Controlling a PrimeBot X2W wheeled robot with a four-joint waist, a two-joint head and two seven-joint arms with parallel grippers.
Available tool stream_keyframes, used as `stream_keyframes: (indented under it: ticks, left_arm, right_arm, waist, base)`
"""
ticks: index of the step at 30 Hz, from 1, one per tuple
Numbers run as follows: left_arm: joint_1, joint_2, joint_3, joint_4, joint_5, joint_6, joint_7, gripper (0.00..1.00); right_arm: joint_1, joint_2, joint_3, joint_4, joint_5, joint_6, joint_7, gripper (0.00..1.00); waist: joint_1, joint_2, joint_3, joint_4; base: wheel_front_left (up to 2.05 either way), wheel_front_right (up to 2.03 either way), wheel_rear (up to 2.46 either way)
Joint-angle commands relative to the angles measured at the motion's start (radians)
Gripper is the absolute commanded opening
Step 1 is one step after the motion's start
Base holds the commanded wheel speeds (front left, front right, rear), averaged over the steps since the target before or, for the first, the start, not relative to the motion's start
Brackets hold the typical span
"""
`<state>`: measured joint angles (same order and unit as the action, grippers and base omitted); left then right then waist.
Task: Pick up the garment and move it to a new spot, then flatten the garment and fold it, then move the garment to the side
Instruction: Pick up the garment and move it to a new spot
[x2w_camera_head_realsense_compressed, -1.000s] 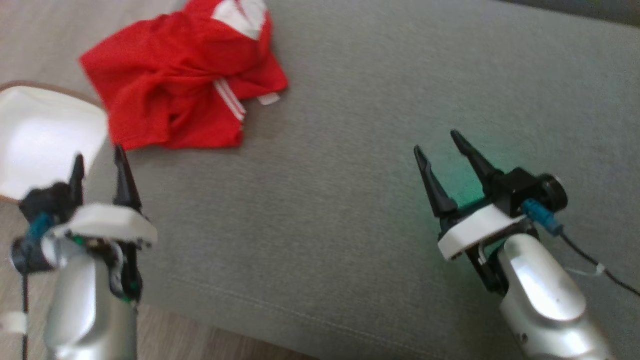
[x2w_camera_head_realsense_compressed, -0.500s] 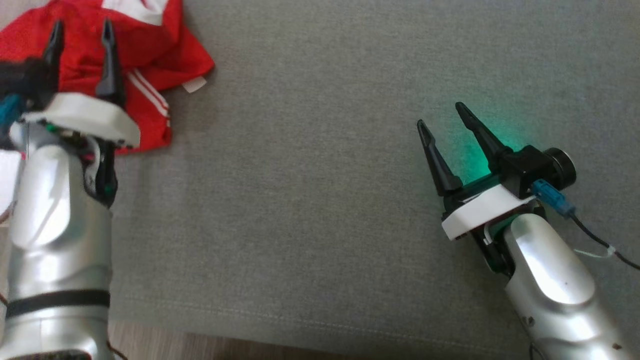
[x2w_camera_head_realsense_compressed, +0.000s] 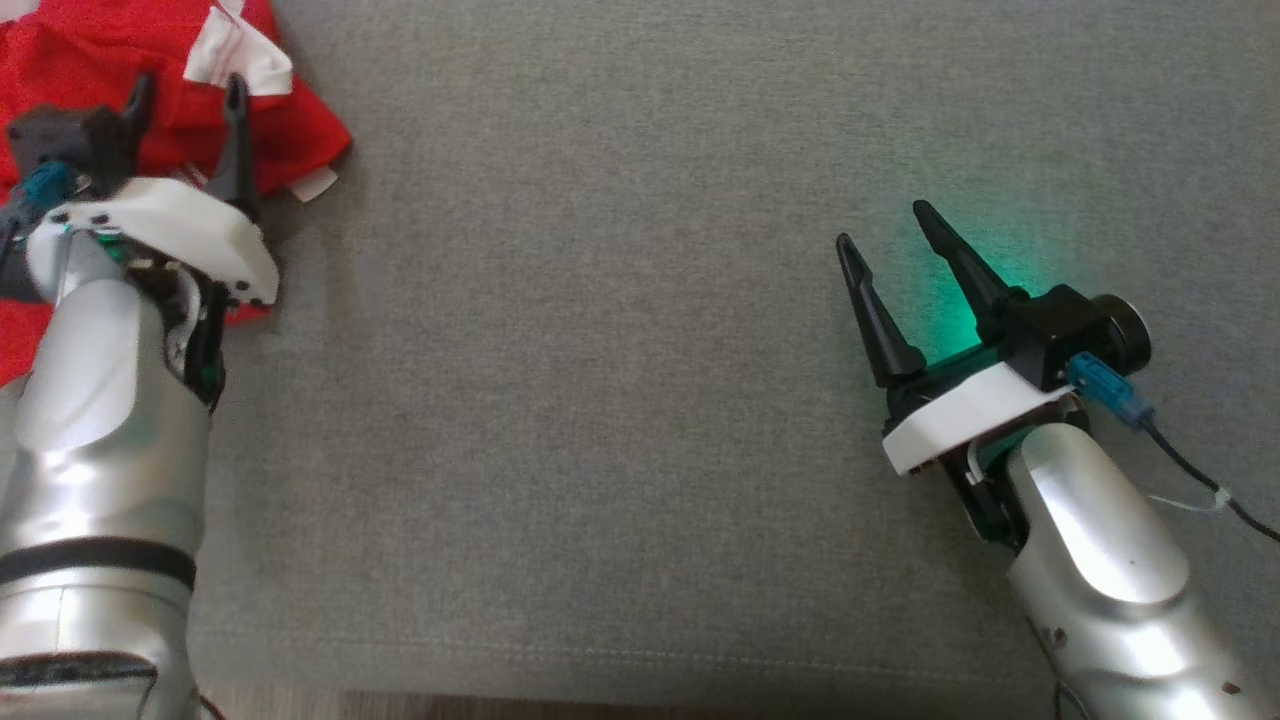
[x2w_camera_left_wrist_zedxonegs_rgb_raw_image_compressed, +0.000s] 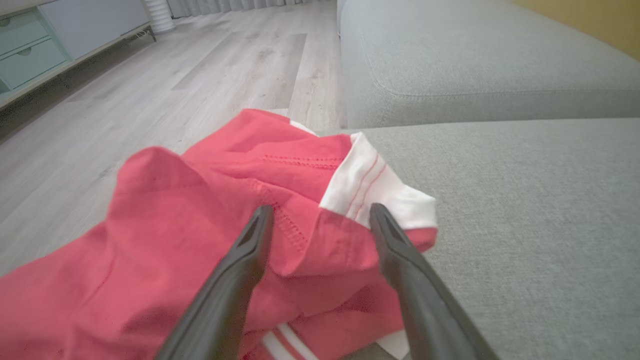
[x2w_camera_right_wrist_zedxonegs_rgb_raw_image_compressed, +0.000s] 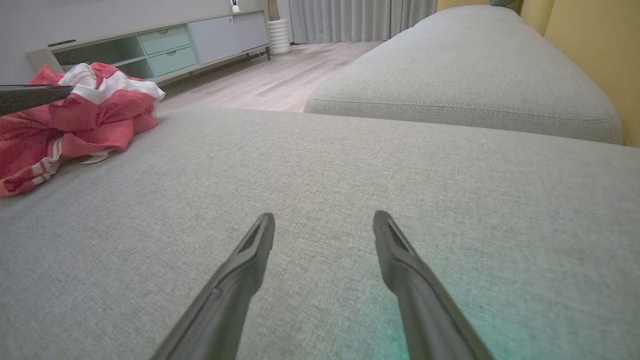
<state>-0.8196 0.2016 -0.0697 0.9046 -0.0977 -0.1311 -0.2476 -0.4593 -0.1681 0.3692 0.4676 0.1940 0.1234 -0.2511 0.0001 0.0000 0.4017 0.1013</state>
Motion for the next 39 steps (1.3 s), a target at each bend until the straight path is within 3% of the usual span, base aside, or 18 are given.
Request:
stream_keyframes:
  ticks: [1, 2, 3, 4, 10, 20, 32, 39]
  left_arm:
    - [-0.047, 0.052, 0.008, -0.01, 0.0, 0.001, 0.0, 1.0]
    - [-0.056, 0.053, -0.005, 0.008, -0.001, 0.001, 0.001, 0.74]
    - [-0.063, 0.055, -0.018, 0.024, -0.002, 0.001, 0.001, 0.21]
    - [-0.07, 0.057, -0.028, 0.039, -0.007, 0.001, 0.0, 0.0]
    - [-0.116, 0.08, -0.09, 0.068, -0.025, 0.001, -0.007, 0.0]
    - [-0.212, 0.082, -0.221, -0.068, -0.021, 0.0, -0.013, 0.0]
    - [-0.287, -0.032, -0.495, -0.196, -0.122, 0.0, -0.01, 0.0]
    - [-0.361, -0.105, -0.564, -0.281, -0.194, 0.0, -0.013, 0.0]
  right_arm:
    - [-0.009, 0.015, 0.012, -0.022, 0.009, 0.007, -0.011, 1.0]
    - [-0.008, 0.017, 0.012, -0.02, 0.01, 0.007, -0.011, 1.0]
    - [-0.008, 0.019, 0.012, -0.019, 0.012, 0.007, -0.011, 1.0]
    - [-0.007, 0.022, 0.011, -0.017, 0.013, 0.007, -0.011, 1.0]
    - [0.007, 0.042, 0.001, -0.005, 0.023, 0.007, -0.011, 1.0]
    - [0.05, 0.092, -0.007, 0.011, 0.041, 0.007, -0.011, 1.0]
    - [0.075, 0.117, 0.023, 0.005, 0.074, 0.007, -0.011, 1.0]
    - [0.104, 0.118, 0.013, 0.0, 0.092, 0.007, -0.011, 1.0]
  waist:
    - [-0.0001, 0.0, -0.002, -0.007]
    - [-0.0001, 0.0, -0.003, -0.011]
    - [-0.0001, 0.0, -0.006, -0.015]
    - [-0.0001, 0.0, -0.01, -0.019]
    - [-0.0001, 0.0, -0.056, -0.045]
    - [-0.0001, 0.0, -0.174, -0.142]
    - [-0.0001, 0.0, -0.24, -0.412]
    - [-0.0001, 0.0, -0.255, -0.467]
  base:
    - [0.0, 0.0, 0.0]
    - [0.0, 0.0, 0.0]
    - [0.0, 0.0, 0.0]
    - [0.0, 0.0, 0.0]
    - [0.0, 0.0, 0.0]
    - [0.0, 0.0, 0.0]
    - [0.0, 0.0, 0.0]
    - [0.0, 0.0, 0.0]
